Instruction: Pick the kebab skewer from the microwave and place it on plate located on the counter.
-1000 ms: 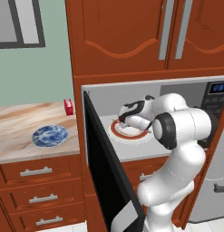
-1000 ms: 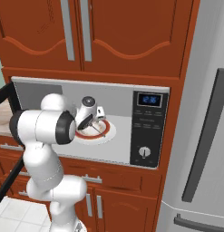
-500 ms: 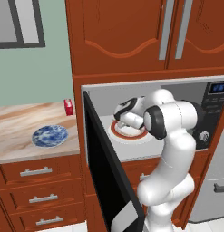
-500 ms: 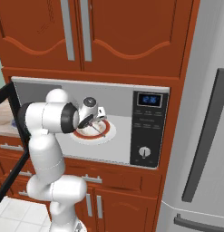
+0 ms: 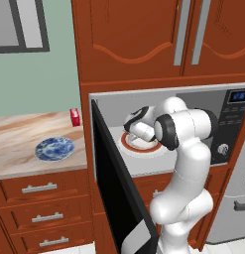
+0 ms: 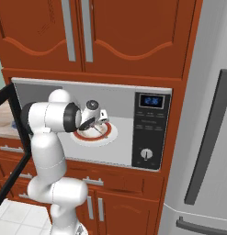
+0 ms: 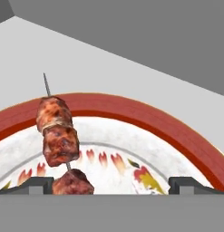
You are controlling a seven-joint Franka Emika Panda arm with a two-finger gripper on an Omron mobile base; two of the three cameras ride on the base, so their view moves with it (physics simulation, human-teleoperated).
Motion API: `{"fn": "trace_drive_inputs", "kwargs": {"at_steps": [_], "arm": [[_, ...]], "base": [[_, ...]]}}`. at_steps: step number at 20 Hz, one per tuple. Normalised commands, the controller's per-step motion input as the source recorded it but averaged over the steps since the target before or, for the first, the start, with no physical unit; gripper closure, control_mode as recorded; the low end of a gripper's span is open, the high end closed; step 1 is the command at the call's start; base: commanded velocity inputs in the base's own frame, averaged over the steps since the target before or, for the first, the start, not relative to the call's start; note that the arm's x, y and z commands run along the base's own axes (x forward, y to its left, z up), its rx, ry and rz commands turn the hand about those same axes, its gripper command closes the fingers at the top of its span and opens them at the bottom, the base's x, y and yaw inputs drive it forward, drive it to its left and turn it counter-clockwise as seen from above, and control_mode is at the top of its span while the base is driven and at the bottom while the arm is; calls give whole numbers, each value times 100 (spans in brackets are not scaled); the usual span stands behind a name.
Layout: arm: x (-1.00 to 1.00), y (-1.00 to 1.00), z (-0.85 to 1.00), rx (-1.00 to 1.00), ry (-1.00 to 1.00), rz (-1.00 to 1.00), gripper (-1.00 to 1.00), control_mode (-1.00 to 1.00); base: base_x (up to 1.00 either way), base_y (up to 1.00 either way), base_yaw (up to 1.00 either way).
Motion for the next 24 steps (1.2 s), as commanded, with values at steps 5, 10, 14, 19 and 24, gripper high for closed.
{"fn": "trace_drive_inputs", "kwargs": {"at_steps": [5,10,14,19,24], "arm": [[0,0,0,0,0,0,-100,-100],[0,-4,0,0,0,0,-100,-100],[0,0,0,0,0,0,100,-100],[0,0,0,0,0,0,100,-100],[0,0,0,0,0,0,100,-100]], "base": [[0,0,0],[0,0,0],[0,0,0],[0,0,0],[0,0,0]]}}
